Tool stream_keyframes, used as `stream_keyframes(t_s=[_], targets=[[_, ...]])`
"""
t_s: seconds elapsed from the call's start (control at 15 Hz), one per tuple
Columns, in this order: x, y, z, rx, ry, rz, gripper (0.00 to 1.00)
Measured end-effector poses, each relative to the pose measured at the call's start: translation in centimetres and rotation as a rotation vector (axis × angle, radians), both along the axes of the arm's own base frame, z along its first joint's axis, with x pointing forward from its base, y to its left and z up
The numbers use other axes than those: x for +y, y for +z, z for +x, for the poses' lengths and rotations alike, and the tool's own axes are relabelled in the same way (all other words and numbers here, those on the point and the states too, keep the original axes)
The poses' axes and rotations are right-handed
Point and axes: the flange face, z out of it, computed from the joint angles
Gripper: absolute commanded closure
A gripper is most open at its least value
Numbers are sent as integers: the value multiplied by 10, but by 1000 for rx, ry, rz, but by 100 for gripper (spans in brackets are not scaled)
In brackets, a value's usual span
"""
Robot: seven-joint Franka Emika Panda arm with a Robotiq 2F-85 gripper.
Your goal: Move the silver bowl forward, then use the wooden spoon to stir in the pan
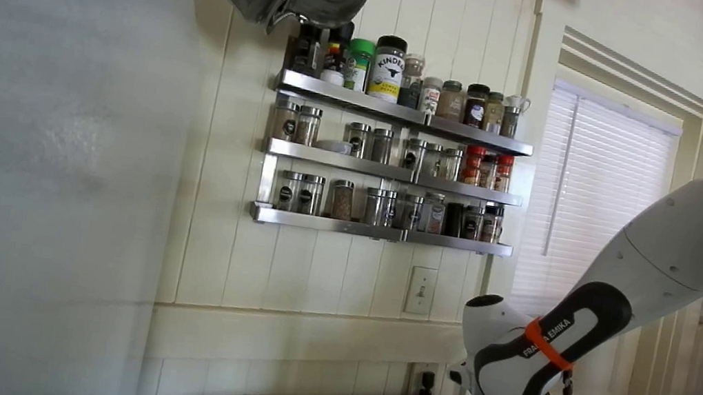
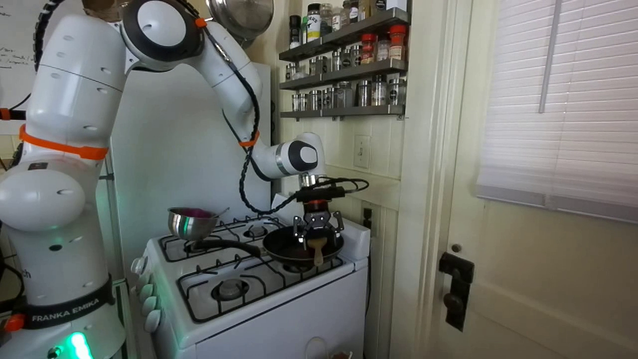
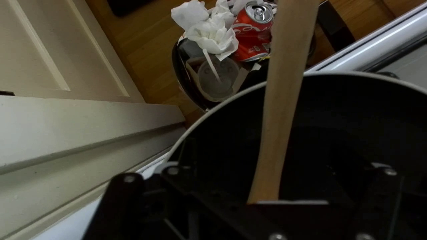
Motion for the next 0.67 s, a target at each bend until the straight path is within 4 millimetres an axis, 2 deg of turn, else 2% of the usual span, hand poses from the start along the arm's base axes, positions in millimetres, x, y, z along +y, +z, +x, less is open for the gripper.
stream_keyframes(t_s=[0.07,0.2,0.67], targets=[[1,-1,0,1,1,0,17],[3,-3,0,6,5,1,34],[10,-16,-2,29,17,4,87]])
